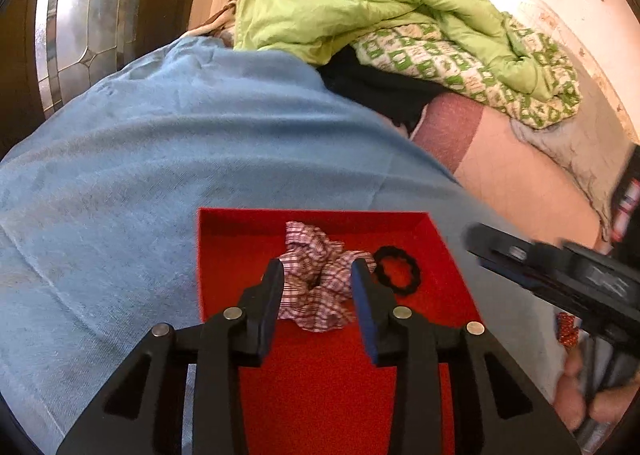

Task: Organize jewelry
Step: 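Carry both items over the red tray and open both tools to drop them, then grasp the black beaded bracelet with the left tool while the right tool grasps the pearl bracelet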

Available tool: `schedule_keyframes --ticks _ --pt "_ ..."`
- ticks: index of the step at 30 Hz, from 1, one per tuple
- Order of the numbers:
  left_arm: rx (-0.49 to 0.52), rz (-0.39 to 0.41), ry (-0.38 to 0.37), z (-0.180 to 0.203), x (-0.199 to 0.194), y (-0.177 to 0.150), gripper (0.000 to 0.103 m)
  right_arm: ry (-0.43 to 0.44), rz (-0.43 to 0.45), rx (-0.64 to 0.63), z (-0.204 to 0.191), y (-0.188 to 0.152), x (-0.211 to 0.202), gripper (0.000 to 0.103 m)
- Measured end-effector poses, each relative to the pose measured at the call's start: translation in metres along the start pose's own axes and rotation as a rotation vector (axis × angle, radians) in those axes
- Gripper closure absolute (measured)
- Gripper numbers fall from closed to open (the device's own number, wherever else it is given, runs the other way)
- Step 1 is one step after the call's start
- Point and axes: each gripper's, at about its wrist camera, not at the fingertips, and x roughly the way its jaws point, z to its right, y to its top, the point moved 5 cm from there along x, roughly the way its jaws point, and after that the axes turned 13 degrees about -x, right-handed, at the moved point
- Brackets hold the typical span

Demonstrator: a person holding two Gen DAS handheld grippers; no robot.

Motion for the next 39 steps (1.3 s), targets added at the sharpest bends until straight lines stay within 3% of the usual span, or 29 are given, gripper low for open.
schedule_keyframes --ticks 5,12,18,23,27,35,39 --pt "0.054 -0.002 -0.030 0.025 -0.008 -0.010 0.070 -0.013 0.054 -0.012 0.007 -0.030 -0.062 0.056" --pt "0.155 -0.007 -0.071 0.066 -0.017 -0.037 0.070 -0.043 0.128 0.059 0.032 -0.105 -0.135 0.056" --pt "0.278 -0.044 -0.130 0.093 -0.026 -0.072 0.069 -0.208 0.216 0.072 0.074 -0.166 -0.196 0.056" --pt "0.418 -0.178 -0.260 0.106 -0.044 -0.117 0.069 -0.157 0.180 0.244 0.132 -0.187 -0.202 0.066" --pt "0.601 -0.313 -0.348 0.113 -0.051 -0.161 0.069 -0.202 0.151 0.267 0.153 -0.204 -0.210 0.066" --pt "0.804 -0.454 -0.332 0.123 -0.027 -0.217 0.069 -0.193 0.169 0.298 0.168 -0.221 -0.230 0.066" --pt "0.866 -0.434 -0.297 0.123 -0.022 -0.227 0.069 -0.194 0.162 0.299 0.169 -0.220 -0.228 0.066"
